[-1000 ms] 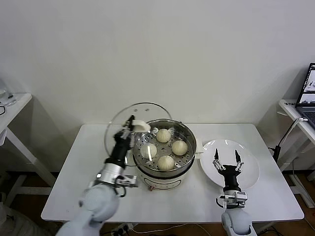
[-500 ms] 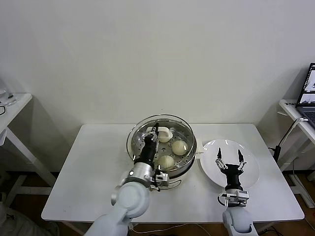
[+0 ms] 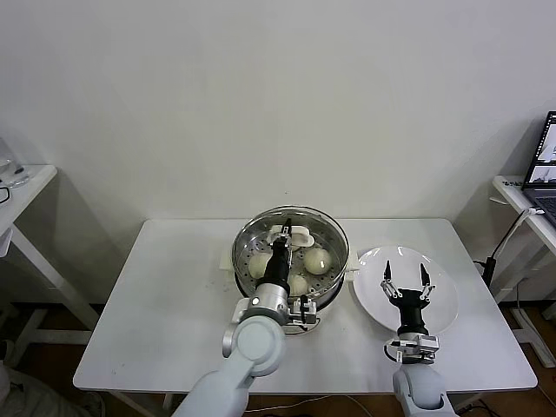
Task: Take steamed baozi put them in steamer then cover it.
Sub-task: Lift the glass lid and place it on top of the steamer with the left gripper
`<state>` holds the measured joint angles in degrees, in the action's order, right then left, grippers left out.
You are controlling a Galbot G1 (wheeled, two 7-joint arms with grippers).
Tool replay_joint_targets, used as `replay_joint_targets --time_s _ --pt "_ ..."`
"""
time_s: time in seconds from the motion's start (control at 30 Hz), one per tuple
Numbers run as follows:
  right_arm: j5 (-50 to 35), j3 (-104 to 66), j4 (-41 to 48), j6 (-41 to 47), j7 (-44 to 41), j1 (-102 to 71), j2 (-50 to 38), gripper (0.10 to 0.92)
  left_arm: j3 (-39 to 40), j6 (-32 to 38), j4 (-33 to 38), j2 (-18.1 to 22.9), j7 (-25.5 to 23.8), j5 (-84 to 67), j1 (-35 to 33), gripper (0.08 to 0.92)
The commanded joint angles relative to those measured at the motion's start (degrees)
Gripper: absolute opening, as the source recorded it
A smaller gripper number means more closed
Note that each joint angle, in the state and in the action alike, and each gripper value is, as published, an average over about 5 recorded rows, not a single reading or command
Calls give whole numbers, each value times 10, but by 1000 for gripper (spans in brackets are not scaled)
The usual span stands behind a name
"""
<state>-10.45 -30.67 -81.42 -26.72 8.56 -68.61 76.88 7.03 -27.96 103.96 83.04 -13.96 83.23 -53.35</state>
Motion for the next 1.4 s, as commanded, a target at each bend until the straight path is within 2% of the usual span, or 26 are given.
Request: replay_joint_targets --time_s 0.03,1.0,1.4 --pt "2 0 3 -1 0 1 2 823 0 -3 -36 27 -3 33 1 190" --pt "7 1 9 -3 -2 4 4 823 -17 9 -55 35 3 69 -6 190" --pt "8 2 10 -3 -3 3 4 823 -25 18 -30 35 -14 76 -21 211"
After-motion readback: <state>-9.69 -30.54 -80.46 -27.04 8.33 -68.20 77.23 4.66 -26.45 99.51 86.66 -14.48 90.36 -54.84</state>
